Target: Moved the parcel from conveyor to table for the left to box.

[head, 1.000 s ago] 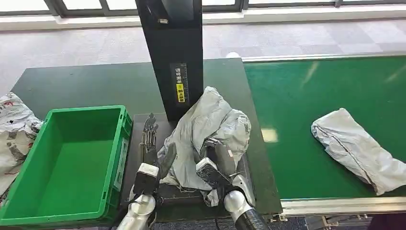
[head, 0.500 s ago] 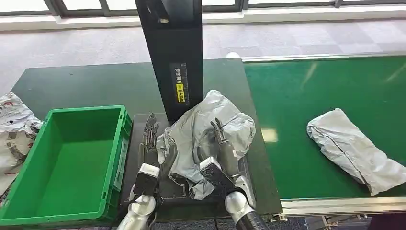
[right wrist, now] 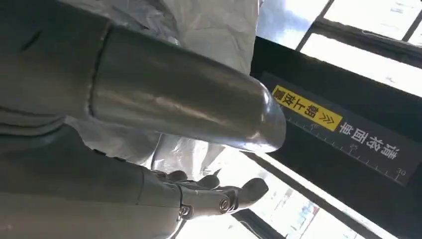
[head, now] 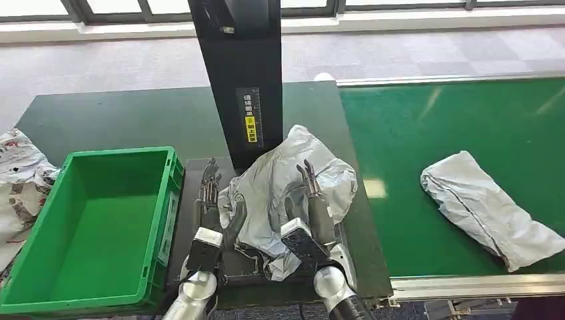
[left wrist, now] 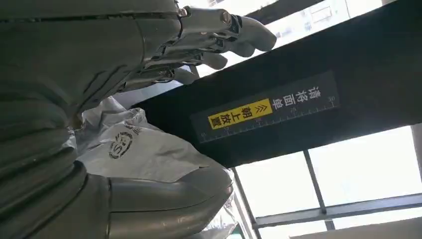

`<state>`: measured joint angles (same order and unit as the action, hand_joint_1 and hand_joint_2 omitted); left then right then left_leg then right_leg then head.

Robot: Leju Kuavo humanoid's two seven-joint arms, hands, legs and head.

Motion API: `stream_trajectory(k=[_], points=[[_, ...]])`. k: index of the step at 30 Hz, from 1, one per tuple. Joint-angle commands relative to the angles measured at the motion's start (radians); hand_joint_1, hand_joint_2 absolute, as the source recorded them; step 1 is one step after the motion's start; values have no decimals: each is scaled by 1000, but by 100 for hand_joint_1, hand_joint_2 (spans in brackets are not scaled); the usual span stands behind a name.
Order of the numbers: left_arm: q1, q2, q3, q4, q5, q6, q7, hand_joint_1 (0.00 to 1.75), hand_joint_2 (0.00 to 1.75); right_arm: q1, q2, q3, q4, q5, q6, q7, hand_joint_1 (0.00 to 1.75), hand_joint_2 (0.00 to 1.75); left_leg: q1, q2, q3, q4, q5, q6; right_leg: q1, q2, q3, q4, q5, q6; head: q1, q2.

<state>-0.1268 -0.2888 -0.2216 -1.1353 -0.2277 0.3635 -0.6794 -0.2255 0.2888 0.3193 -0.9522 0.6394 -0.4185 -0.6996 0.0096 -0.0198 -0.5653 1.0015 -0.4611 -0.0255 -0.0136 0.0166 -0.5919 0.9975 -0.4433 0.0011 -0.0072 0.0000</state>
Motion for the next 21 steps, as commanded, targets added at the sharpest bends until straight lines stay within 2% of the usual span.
stream_trajectory(k=[1, 9, 10, 11, 12, 13, 15, 16, 19, 21], points=[[-9, -43, 29, 41, 10, 12, -19, 0, 175, 26, -41, -5, -108, -20, -10, 1, 0, 0, 0, -1, 0, 0, 0, 1, 0, -4, 1, -1, 0, 0, 0, 0], [-13, -43, 23, 47, 7, 11, -19, 0, 175, 49, -64, 32, -191, -78, -58, 1, 0, 0, 0, -1, 0, 0, 0, 1, 0, -4, 1, -1, -1, 0, 0, 0], [-21, -42, 8, 54, 1, 14, -19, 0, 175, 73, -107, 97, -303, -180, -162, 1, 0, 0, 0, -1, 0, 0, 0, 1, 0, -4, 2, -1, -1, 0, 0, 0], [-26, -42, -3, 58, -2, 18, -19, 0, 175, 81, -125, 117, -345, -217, -203, 1, 0, 0, 0, -1, 0, -1, 0, 2, 0, -5, 2, -2, -1, 0, 0, 0], [-42, -41, -32, 74, -23, 23, -19, 0, 175, 102, -134, 100, -401, -222, -279, 1, 0, 0, 0, -2, -1, 0, 0, 1, 1, -5, 1, -1, -1, 0, 0, 0], [-133, -59, -177, 254, -441, 51, 101, 0, 175, 182, -25, -214, -542, -90, -280, 1, 0, 0, 0, -2, 0, 0, 0, 2, 1, -6, 2, -1, -1, 0, 0, 0], [-150, -60, -190, 280, -447, 47, 110, 0, 175, 192, -14, -226, -564, -82, -280, 1, 0, 0, 0, -4, -2, 1, 0, 2, 0, -7, 1, -1, -1, 1, 0, 0], [-174, -60, -201, 313, -465, 64, 146, 0, 175, 197, -6, -236, -580, -78, -280, 1, 0, 0, -1, -8, -2, 1, 1, 2, 0, -13, 2, -1, -2, 1, 0, 0], [-252, -60, -239, 414, -500, 104, 238, 0, 175, 197, 11, -259, -605, -67, -280, 1, 0, 0, -1, -6, -3, 2, 1, 3, 0, -11, 0, -1, -1, 0, 0, 0], [-260, -60, -246, 426, -498, 112, 245, 0, 175, 197, 11, -259, -605, -66, -280, 1, 0, 0, -1, -4, -3, 2, 1, 2, 0, -8, -1, 0, 0, 0, 0, 0]])
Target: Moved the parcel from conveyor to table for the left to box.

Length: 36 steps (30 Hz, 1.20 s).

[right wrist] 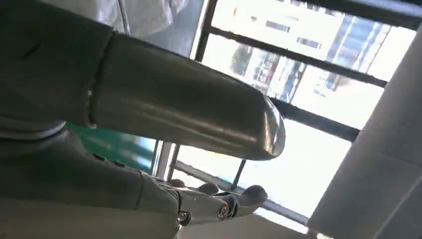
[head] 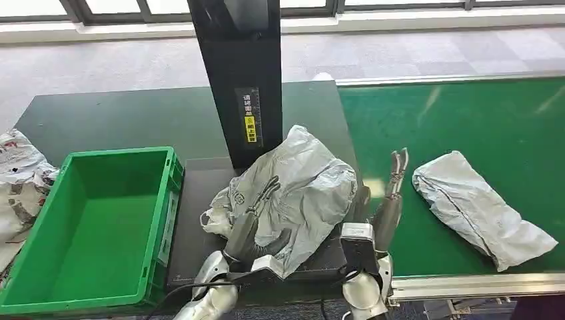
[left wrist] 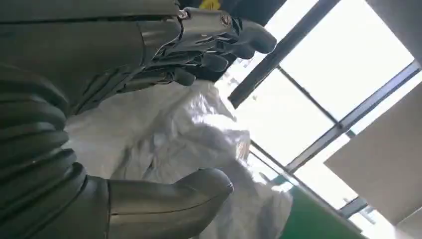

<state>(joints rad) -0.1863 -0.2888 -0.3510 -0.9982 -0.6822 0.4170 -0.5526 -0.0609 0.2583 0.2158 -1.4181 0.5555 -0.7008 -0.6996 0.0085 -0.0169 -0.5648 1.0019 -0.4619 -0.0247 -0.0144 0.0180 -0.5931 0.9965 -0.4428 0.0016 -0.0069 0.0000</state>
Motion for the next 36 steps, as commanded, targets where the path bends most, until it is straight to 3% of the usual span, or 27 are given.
stream_trajectory(k=[1, 10, 11, 18, 26, 36], points=[[-224, -60, -122, 316, -37, 69, 141, 0, 175, 29, 46, -163, -139, 20, 3, 1, 0, 0, 0, -7, -3, 1, 2, 1, 1, -10, 0, 1, 0, 0, 0, 0], [-267, -60, -126, 393, -75, 78, 205, 0, 175, 10, 43, -161, -113, 5, 3, 1, 0, 0, 0, -1, 1, -1, 1, 1, 1, -4, 2, -1, 1, -1, -1, 0], [-273, -60, -136, 417, -105, 84, 232, 0, 175, 6, 45, -159, -105, 4, 3, 1, 0, 175, 0, -1, 0, 0, 0, 1, 1, -3, 1, 0, 1, 0, -1, 0], [-283, -60, -150, 444, -145, 89, 278, 0, 175, 4, 48, -160, -101, 5, 3, 1, 0, 175, 0, 0, 0, 0, 1, 1, 0, -2, 1, 0, 1, 0, -1, 0], [-334, -60, -256, 569, -399, 46, 632, 0, 175, 23, 59, -171, -115, 13, 3, 1, 0, 175, 0, 1, 0, -1, 1, 1, 1, -3, 2, -1, 2, 0, -1, 0], [-348, -60, -267, 628, -480, -25, 732, 0, 175, 6, 48, -146, -81, -7, 3, 1, 0, 175, 0, 3, 1, -1, 0, 1, 1, -1, 2, -1, 2, 0, -1, 0]])
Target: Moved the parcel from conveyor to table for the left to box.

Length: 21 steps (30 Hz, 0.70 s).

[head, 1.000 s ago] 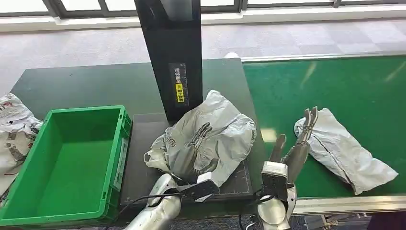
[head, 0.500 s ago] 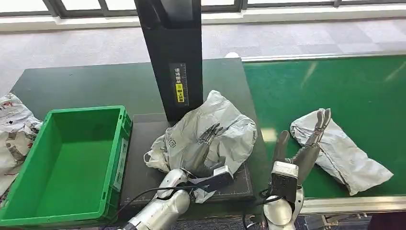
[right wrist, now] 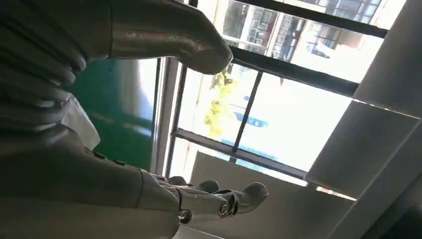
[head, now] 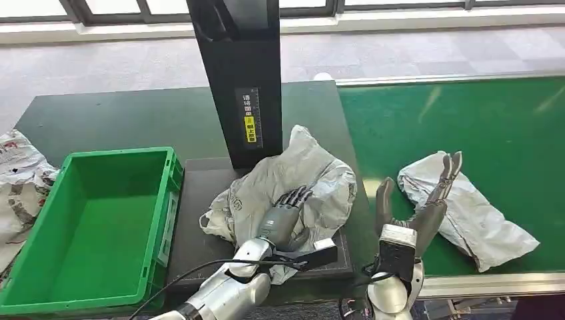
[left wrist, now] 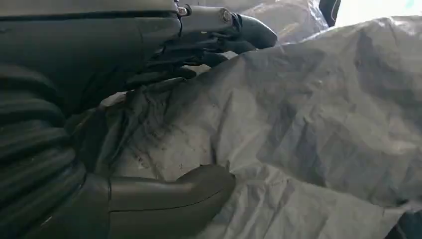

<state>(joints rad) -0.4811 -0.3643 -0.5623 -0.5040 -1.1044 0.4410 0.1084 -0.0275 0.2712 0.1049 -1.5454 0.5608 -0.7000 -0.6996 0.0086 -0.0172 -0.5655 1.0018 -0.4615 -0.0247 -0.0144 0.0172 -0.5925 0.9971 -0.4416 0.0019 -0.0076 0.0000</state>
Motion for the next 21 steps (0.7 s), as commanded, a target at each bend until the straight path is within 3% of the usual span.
stream_trajectory(k=[1, 2, 3, 4, 5, 21], points=[[-55, 15, -59, 138, -69, -59, 83, 0, 175, -30, 35, -35, 50, -14, 2, 1, 0, 175, 0, 3, 2, -1, 0, 1, 1, -1, 1, -2, 1, -1, 0, 0], [-54, 15, -59, 139, -78, -63, 90, 7, 175, -31, 34, -36, 53, -15, 2, 1, 0, 175, 0, 3, 2, -2, 0, 1, 1, 0, 1, -2, 1, -1, 0, 0], [-54, 15, -57, 139, -106, -77, 111, 33, 175, -32, 34, -37, 53, -15, 2, 1, 0, 175, 0, 3, 1, -1, 0, 1, 0, 0, 1, -1, 0, 0, 0, 0], [-54, 15, -57, 139, -106, -77, 111, 154, 175, -32, 34, -37, 53, -15, 2, 1, 0, 175, 0, 3, 1, -1, 0, 1, 1, 1, 1, -1, 1, -1, 0, 0], [-54, 15, -54, 144, -126, -92, 127, 175, 175, -27, 35, -37, 49, -15, 2, 1, 0, 175, 0, 3, 1, -1, 0, 1, 1, 0, 1, -1, 1, -1, 0, 0], [-42, 22, -18, 127, -304, -60, 212, 175, 175, -21, 20, -11, 52, -45, 2, 1, 0, 175, 0, 4, 2, -3, 0, 1, 1, 1, 6, -2, 1, -1, 0, 0]])
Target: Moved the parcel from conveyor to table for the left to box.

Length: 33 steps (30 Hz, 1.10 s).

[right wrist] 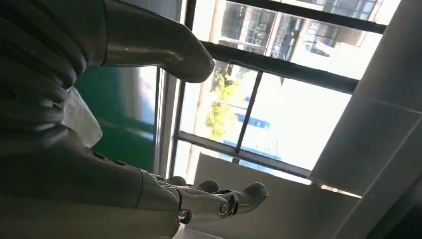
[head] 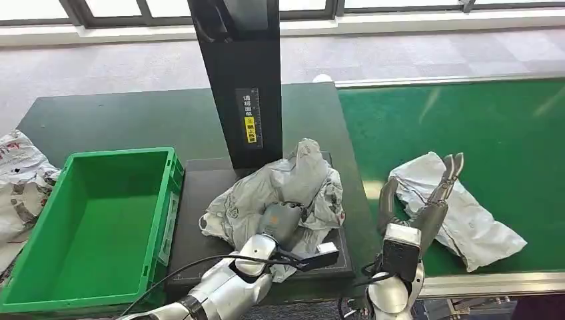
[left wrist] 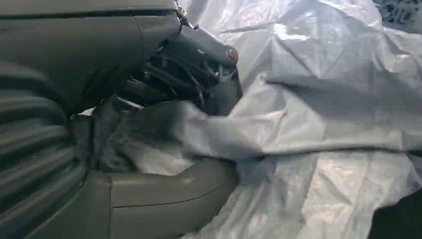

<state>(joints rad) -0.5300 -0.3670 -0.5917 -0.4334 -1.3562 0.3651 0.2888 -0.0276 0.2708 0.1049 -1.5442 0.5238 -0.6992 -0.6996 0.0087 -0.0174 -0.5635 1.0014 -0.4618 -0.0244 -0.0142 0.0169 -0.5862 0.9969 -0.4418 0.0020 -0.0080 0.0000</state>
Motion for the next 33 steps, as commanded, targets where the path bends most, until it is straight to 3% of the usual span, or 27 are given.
stream_trajectory(k=[1, 8, 11, 12, 15, 17, 20, 21, 22, 23, 24, 27, 28, 30, 33], points=[[7, 25, 11, 56, -52, 16, 32, 175, 175, -21, 21, -11, 51, -8, 1, 1, 0, 175, 0, 5, 0, -3, 1, 1, 1, 1, -1, -3, 2, -1, 0, 0], [6, 30, 24, 51, -88, 39, 63, 175, 175, -21, 24, -13, 50, -6, 1, 1, 0, 175, 0, 5, 4, -2, 1, 1, 0, 2, 0, -2, 2, -1, 0, 0], [2, 57, 107, 19, -204, 175, 155, 175, 175, -7, 36, -23, 35, 10, 1, 1, 0, 175, 0, 5, 4, -2, 1, 0, 0, 2, 0, -2, 2, -1, 0, 0], [5, 92, 103, -25, -215, 316, 219, 175, 175, -2, 42, -30, 28, 12, 1, 1, 0, 175, 0, 5, 3, -2, 1, 0, 1, 2, -1, -2, 2, -1, 0, 0], [124, 248, 65, -517, -215, 333, 276, 175, 175, -5, 48, -34, 29, 4, 1, 1, 0, 175, 0, 7, 1, -2, 1, 0, 1, 5, -4, -1, 2, -2, 0, 0], [201, 292, 121, -759, -215, 333, 230, 175, 175, -14, 52, -39, 40, 4, 1, 1, 0, 175, 1, 8, 1, -2, 1, -1, 1, 6, -6, 0, 2, -2, 0, 0], [224, 341, 146, -923, -215, 333, 220, 175, 175, -19, 53, -39, 48, 1, 1, 1, 0, 175, 2, 11, 1, -3, 1, -1, 3, 4, -7, -1, 2, -4, 0, 0], [251, 340, 180, -1009, -215, 333, 185, 175, 175, -20, 53, -39, 52, 0, 1, 1, 0, 175, 2, 11, 2, -3, 0, -1, 3, 5, -6, -1, 1, -4, 0, 0], [303, 310, 290, -1127, -215, 333, 62, 175, 175, -22, 52, -37, 56, -4, 1, 1, 0, 175, 2, 11, 0, 0, -1, -1, 2, 7, -8, 2, 1, -3, 0, 0], [328, 265, 358, -1200, -215, 333, -25, 175, 175, -23, 51, -35, 59, -7, 1, 1, 0, 175, 2, 7, -1, 1, 0, -1, 2, 5, -8, 2, 0, -2, 0, 0], [376, 146, 475, -1290, -215, 333, -202, 175, 175, -27, 51, -35, 63, -7, 1, 1, 0, 175, 2, 9, 0, -1, -1, 0, 3, 4, -6, 1, 0, -2, 0, 0], [400, 38, 581, -1434, -159, 333, -383, 175, 175, -35, 48, -32, 70, -16, 1, 1, 0, 175, 2, 6, -6, 4, -2, 1, 2, 3, -10, 4, -1, -1, 0, 0], [400, 18, 659, -1468, -77, 333, -489, 175, 175, -37, 47, -32, 70, -18, 1, 1, 0, 175, 2, 4, -6, 4, -1, 1, 2, 2, -10, 3, -1, -1, 0, 0], [393, 18, 717, -1517, -6, 333, -564, 175, 175, -41, 41, -26, 74, -22, 1, 1, 0, 175, 2, 4, -8, 4, 0, 0, 1, 3, -12, 3, 0, -1, 0, 0], [388, 18, 737, -1576, 3, 333, -576, 175, 175, -48, 29, -15, 87, -35, 1, 1, 0, 175, 1, 10, -4, 0, -1, 1, 0, 8, -9, 1, 0, -2, 1, 0]])
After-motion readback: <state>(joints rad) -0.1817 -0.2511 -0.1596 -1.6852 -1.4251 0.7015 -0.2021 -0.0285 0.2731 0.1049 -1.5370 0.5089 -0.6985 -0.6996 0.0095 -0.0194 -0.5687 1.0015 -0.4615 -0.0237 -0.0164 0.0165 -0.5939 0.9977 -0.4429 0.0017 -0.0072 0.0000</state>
